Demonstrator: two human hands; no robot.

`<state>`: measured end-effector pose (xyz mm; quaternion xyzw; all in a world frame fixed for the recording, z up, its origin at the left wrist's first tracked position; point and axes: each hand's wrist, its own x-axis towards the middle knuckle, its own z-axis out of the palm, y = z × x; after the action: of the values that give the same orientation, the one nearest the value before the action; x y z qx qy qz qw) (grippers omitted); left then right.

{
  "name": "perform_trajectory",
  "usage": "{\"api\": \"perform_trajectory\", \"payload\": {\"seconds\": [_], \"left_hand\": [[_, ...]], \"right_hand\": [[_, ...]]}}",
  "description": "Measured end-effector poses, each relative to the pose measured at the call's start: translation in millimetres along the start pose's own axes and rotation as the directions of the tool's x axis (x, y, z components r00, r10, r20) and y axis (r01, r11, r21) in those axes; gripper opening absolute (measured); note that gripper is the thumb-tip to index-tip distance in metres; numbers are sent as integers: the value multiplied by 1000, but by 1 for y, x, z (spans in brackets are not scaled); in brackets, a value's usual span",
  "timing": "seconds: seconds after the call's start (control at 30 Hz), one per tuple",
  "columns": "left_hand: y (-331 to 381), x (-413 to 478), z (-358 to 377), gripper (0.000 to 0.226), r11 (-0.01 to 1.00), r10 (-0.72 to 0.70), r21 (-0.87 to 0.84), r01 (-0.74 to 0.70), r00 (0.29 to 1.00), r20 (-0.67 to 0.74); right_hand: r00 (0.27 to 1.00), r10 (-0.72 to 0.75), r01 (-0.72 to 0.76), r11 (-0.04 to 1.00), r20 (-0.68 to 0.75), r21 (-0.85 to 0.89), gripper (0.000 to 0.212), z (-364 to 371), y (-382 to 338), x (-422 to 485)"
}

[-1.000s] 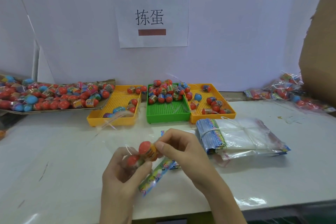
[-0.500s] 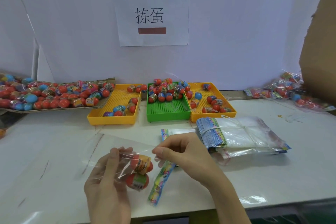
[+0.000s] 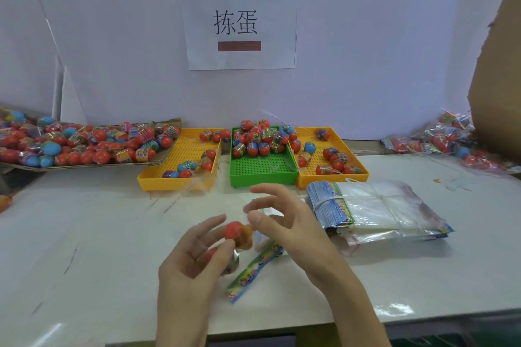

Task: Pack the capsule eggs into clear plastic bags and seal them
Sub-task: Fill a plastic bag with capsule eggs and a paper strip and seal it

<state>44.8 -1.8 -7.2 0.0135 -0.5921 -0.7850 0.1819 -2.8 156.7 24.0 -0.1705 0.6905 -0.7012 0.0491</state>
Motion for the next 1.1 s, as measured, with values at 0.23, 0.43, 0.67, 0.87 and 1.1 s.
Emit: {"api": "perform_trajectory", "payload": {"seconds": [0.23,0.43,0.67,0.87,1.1], "left_hand": [[-3,1,-1,63,998,11,62,-12,1000,12],[-7,1,-5,26,983,11,179,-27,996,92],[-8,1,-5,20,993,-11,121,8,1000,25],[-6,3,-6,26,996,-43,77,40,998,50],[-8,7,-6,14,995,-75,71,70,996,57]], "right_hand": [[998,-51,53,996,32,-77,28,2,2,-2],[999,-34,36,995,19,-88,38,1,3,-2],[998,-61,62,986,16,-156,35,-6,-5,-3],[934,-211,65,893,-287,-445,16,-71,-50,43],[909,291,-351,144,-299,-925,33,-155,-39,121]]}}
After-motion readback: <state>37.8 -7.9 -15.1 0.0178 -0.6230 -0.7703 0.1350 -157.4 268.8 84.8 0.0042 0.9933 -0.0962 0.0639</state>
